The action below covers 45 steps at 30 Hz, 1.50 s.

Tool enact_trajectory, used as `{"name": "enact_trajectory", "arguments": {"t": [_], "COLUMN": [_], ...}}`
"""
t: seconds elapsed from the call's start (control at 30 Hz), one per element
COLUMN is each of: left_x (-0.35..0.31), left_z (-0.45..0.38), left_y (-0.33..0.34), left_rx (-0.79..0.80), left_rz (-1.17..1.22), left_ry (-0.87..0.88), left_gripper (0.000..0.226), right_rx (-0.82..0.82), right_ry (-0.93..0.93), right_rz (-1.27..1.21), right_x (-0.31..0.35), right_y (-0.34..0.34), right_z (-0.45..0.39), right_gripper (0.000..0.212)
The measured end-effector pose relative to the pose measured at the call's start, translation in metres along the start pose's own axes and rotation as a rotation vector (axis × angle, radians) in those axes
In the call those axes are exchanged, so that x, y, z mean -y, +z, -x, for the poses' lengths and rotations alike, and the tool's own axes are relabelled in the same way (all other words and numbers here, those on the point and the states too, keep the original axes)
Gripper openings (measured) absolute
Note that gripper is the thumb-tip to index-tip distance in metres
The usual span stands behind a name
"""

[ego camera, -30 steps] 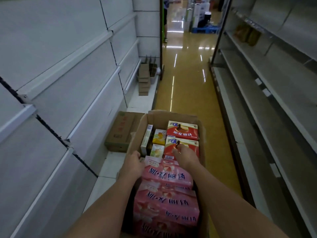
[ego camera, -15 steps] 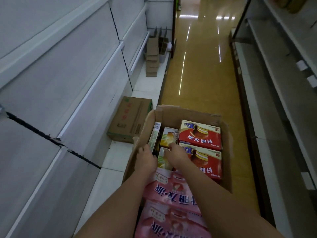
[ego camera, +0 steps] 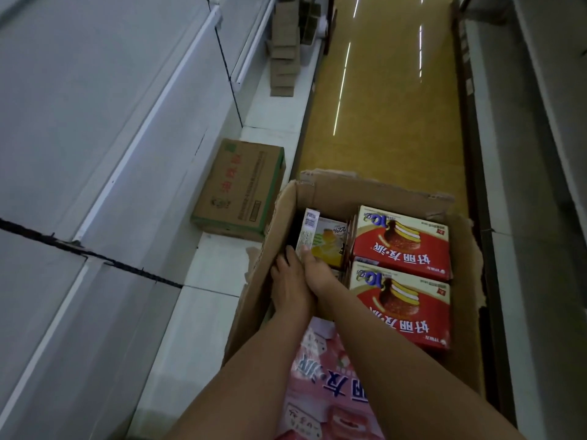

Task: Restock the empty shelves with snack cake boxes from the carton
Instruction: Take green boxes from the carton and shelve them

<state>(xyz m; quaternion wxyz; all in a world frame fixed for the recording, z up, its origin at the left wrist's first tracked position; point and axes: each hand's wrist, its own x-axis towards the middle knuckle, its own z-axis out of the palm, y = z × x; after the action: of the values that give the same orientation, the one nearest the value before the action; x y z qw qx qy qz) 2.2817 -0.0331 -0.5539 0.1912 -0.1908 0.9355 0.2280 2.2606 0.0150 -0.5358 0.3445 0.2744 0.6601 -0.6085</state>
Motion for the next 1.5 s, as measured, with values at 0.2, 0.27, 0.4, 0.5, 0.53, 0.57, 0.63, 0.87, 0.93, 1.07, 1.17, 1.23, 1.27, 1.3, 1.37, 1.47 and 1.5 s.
{"name": "enact_trajectory", "arguments": {"t": [0.2, 0.27, 0.4, 0.5, 0.53, 0.57, 0.63, 0.87, 0.93, 1.07, 1.17, 1.23, 1.27, 1.3, 1.37, 1.47, 1.5], "left_x": [0.006, 0.009, 0.005, -0.001, -0.004, -0.006, -0.012, -0.028, -0.025, -0.022, -0.033, -0.046, -0.051, -0.056, -0.063, -0.072, -0.075], "left_z": [-0.002, 0.003, 0.018, 0.035, 0.041, 0.047, 0.063, 0.115, 0.122, 0.136, 0.147, 0.159, 0.164, 0.168, 0.176, 0.187, 0.191], "left_y": [-0.001, -0.001, -0.013, -0.027, -0.032, -0.036, -0.044, -0.066, -0.071, -0.084, -0.100, -0.110, -0.114, -0.117, -0.122, -0.124, -0.124], "left_rx": [-0.007, -0.023, -0.049, -0.098, -0.106, -0.110, -0.127, -0.171, -0.224, -0.250, -0.090, 0.063, 0.146, 0.226, 0.325, 0.260, 0.242], "left_rz": [-0.091, 0.019, 0.285, 0.408, 0.423, 0.430, 0.432, 0.327, 0.317, 0.403, 0.569, 0.734, 0.816, 0.893, 1.001, 0.908, 0.892], "left_ry": [0.033, 0.032, 0.069, 0.153, 0.170, 0.185, 0.230, 0.348, 0.329, 0.196, 0.095, 0.010, -0.030, -0.047, -0.023, 0.094, 0.145], "left_gripper": [0.032, 0.036, 0.028, 0.017, 0.017, 0.018, 0.024, 0.025, 0.019, 0.029, 0.058, 0.068, 0.065, 0.058, 0.042, 0.035, 0.034], "right_rx": [-0.089, -0.098, -0.105, -0.170, -0.191, -0.204, -0.228, -0.311, -0.304, -0.265, -0.260, -0.264, -0.274, -0.301, -0.340, -0.399, -0.416], "right_ry": [0.036, 0.036, -0.009, -0.050, -0.062, -0.076, -0.107, -0.164, -0.162, -0.202, -0.221, -0.251, -0.259, -0.263, -0.283, -0.330, -0.338], "right_rz": [0.018, 0.048, 0.052, -0.005, -0.018, -0.024, -0.017, -0.013, -0.014, -0.065, -0.110, -0.137, -0.155, -0.159, -0.139, -0.121, -0.102], "right_x": [0.001, 0.002, 0.009, 0.014, 0.016, 0.018, 0.020, 0.012, 0.008, 0.003, 0.003, 0.003, 0.004, 0.004, 0.003, -0.005, -0.008], "right_y": [-0.009, -0.012, -0.011, -0.013, -0.016, -0.019, -0.028, -0.059, -0.068, -0.088, -0.101, -0.109, -0.112, -0.114, -0.118, -0.115, -0.116], "right_z": [-0.006, -0.003, 0.010, 0.024, 0.031, 0.038, 0.055, 0.118, 0.134, 0.169, 0.197, 0.214, 0.222, 0.227, 0.238, 0.253, 0.255], "right_gripper": [0.061, 0.060, 0.053, 0.044, 0.044, 0.044, 0.044, 0.036, 0.034, 0.032, 0.033, 0.022, 0.018, 0.018, 0.018, 0.018, 0.025]}}
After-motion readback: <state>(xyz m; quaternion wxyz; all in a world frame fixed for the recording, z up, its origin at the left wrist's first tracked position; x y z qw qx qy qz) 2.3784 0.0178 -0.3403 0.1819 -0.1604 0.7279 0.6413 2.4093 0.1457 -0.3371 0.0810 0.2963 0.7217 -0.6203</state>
